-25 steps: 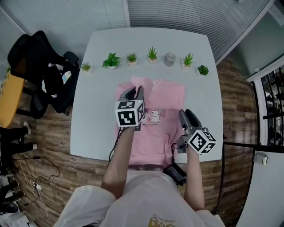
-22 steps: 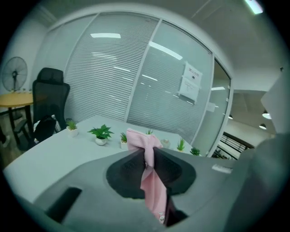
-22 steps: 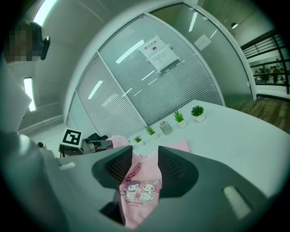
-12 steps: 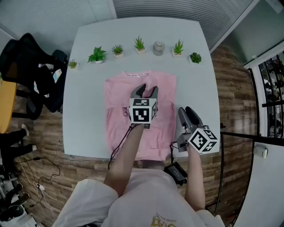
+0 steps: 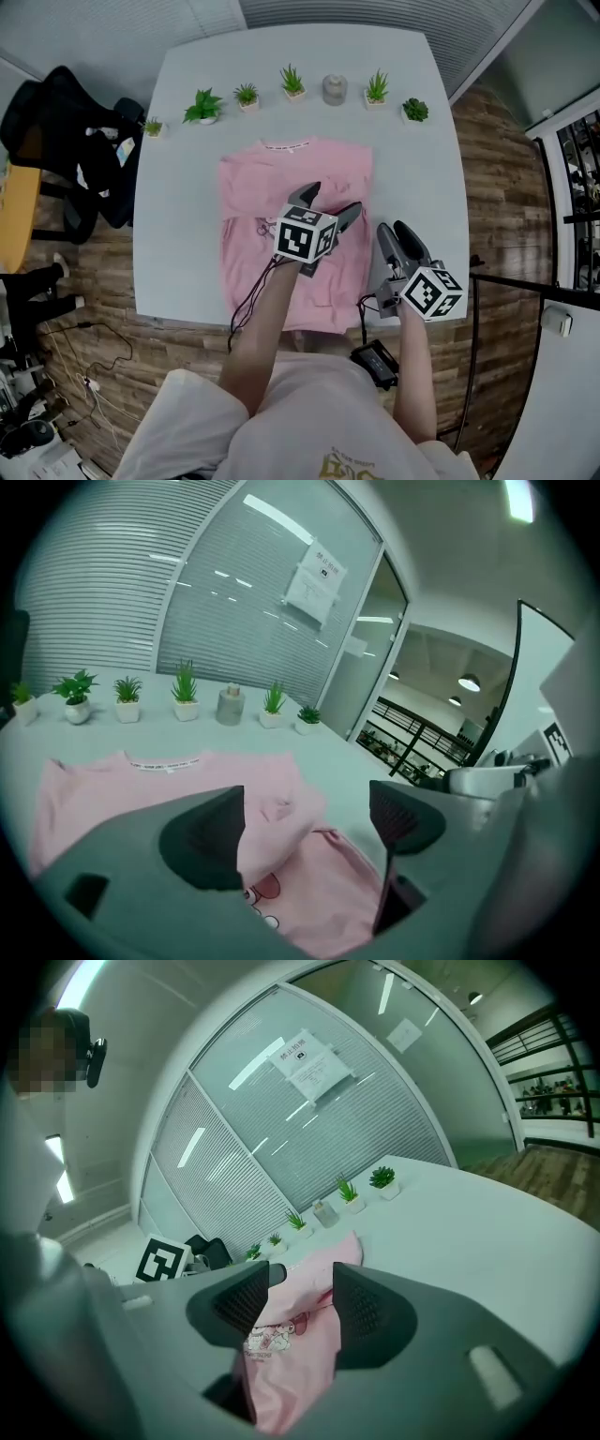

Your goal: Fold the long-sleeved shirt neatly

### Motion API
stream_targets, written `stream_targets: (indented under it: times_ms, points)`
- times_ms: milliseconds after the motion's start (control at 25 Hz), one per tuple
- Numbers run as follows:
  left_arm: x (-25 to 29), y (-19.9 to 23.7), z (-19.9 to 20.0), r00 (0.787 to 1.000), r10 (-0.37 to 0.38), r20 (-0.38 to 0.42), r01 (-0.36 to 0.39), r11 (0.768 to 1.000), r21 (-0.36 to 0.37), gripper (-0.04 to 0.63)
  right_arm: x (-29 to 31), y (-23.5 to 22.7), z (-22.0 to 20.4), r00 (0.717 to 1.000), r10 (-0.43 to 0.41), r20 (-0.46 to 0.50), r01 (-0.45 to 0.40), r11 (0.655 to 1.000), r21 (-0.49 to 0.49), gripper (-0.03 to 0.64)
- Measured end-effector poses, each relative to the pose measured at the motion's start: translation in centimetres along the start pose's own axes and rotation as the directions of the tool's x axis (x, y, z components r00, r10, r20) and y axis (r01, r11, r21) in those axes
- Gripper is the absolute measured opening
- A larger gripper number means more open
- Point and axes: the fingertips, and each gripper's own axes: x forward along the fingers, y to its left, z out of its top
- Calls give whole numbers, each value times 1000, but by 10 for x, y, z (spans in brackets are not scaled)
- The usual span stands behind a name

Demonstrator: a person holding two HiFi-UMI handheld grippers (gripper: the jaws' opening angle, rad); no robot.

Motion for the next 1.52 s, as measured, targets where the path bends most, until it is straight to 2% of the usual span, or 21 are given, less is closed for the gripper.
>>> stream_targets:
  times_ms: [160, 360, 480, 720, 1240, 1520]
  points:
    - [-17, 7, -2, 1000, 15, 3, -15, 999, -46, 397, 3, 7, -4, 999, 32, -22, -32, 999, -25, 239]
    - [-57, 22, -5, 997, 72, 37, -70, 996, -55, 387, 0, 22, -10, 997, 57, -50, -62, 994, -87, 241]
    - [-86, 32, -11, 993, 102, 66, -97, 992, -83, 379, -10, 26, -13, 998, 48, -46, -53, 992, -114, 241]
    - [-131, 43, -35, 987, 140, 82, -129, 984, -126, 377, -28, 34, -29, 1000, 11, -21, -13, 995, -100, 241]
    - [-215, 8, -109, 985, 138, 100, -128, 986, -106, 371, -115, 83, -89, 1000, -5, 12, 7, 985, -172, 239]
    - [-249, -2, -139, 981, 166, 96, -155, 982, -108, 370, -153, 83, -128, 999, -40, -35, 32, 978, -204, 239]
